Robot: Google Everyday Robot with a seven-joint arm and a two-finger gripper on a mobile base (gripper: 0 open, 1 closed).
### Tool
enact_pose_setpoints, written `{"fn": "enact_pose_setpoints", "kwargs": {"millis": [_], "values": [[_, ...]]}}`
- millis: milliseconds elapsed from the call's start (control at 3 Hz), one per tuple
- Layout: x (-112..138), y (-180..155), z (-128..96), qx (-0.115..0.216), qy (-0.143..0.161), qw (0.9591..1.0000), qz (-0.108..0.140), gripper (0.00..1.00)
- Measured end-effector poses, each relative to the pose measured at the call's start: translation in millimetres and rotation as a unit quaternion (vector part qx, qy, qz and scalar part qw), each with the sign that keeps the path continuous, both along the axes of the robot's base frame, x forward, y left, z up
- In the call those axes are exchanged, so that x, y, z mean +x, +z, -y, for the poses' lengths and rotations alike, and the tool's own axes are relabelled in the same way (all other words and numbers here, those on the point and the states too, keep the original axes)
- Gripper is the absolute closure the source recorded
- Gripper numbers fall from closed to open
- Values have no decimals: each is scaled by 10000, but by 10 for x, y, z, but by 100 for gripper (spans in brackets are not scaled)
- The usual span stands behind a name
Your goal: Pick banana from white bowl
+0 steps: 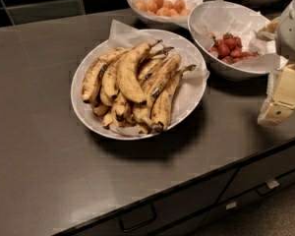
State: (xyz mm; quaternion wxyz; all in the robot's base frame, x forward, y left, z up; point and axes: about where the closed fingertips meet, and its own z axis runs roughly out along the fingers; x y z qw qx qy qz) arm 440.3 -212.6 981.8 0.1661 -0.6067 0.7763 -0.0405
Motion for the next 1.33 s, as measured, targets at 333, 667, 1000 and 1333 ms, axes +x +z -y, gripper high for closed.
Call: {"fn": "enact_pose_setpoints", "kwargs": {"millis": [333,667,1000,1333], "values": [[133,92,-273,-49,364,9993,61,0],[312,146,-712,-101,932,9956,68,0],[429,185,-1254,-111,1751,9845,51,0],[429,185,-1254,-111,1751,9845,52,0]]}}
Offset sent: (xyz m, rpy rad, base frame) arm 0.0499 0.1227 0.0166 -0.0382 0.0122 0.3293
